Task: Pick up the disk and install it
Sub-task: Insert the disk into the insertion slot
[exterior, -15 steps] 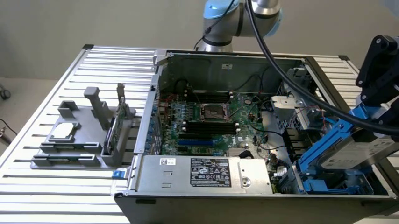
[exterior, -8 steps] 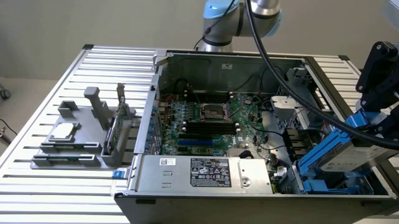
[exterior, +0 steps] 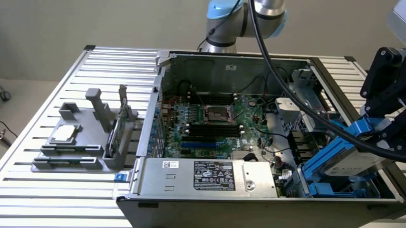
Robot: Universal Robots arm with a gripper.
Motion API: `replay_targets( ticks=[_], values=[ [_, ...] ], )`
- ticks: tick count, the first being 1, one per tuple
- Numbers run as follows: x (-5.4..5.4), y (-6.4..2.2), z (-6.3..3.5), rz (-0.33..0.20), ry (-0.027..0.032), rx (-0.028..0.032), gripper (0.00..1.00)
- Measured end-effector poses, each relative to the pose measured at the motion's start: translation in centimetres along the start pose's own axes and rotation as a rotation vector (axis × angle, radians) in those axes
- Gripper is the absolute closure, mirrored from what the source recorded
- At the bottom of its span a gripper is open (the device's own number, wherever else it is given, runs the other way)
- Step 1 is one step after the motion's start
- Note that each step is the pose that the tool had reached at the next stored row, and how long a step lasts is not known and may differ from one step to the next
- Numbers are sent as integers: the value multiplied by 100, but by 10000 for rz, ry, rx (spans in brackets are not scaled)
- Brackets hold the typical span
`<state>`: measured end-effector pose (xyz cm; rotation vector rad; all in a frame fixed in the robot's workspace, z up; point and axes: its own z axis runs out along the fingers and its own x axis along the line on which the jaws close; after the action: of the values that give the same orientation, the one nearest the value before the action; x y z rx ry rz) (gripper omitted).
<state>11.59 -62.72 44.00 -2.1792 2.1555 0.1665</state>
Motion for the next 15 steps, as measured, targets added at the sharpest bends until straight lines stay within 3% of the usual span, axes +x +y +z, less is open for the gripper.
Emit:
replay_targets(
  ticks=[15],
  values=[
    [15,-10,98,-183,-75,-23,68]
  ],
)
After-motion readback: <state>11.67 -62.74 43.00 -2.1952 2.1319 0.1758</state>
